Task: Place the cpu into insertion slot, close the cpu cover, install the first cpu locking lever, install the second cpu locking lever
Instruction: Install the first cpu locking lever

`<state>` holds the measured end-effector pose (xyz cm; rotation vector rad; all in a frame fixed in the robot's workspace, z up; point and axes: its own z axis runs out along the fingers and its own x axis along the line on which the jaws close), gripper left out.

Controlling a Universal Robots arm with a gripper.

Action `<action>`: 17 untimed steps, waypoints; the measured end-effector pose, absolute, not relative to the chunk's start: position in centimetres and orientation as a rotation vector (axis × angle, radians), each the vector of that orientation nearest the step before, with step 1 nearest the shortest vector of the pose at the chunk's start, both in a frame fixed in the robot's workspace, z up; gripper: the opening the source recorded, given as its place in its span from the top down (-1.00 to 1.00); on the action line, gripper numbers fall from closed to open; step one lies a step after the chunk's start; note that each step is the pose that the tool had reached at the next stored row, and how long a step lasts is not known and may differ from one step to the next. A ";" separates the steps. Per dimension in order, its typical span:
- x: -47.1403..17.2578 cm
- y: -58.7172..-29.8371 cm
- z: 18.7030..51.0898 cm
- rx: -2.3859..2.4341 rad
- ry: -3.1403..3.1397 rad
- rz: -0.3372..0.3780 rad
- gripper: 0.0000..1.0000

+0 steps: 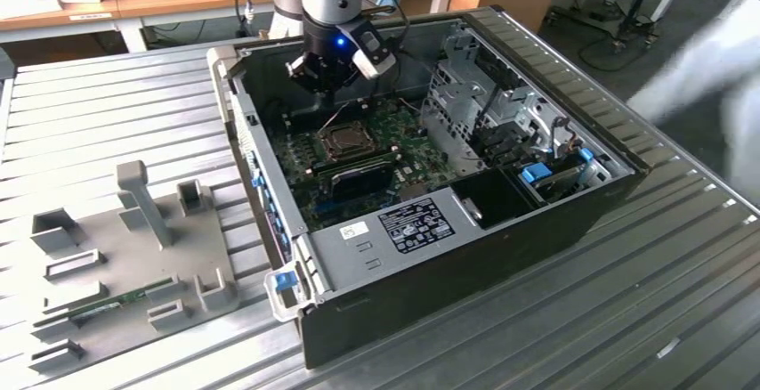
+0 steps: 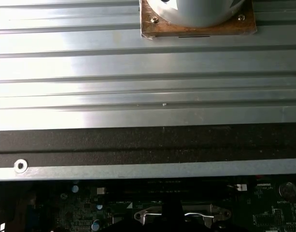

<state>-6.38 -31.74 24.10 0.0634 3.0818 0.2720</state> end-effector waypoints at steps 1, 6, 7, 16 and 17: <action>-6.4 -31.7 24.1 0.063 3.082 0.272 0.79; -6.4 -31.7 24.0 0.063 3.082 0.272 0.79; -6.4 -31.7 24.0 0.063 3.082 0.272 0.79; -6.4 -31.7 23.7 0.063 3.082 0.273 0.79; -6.4 -31.7 23.6 0.063 3.082 0.273 0.79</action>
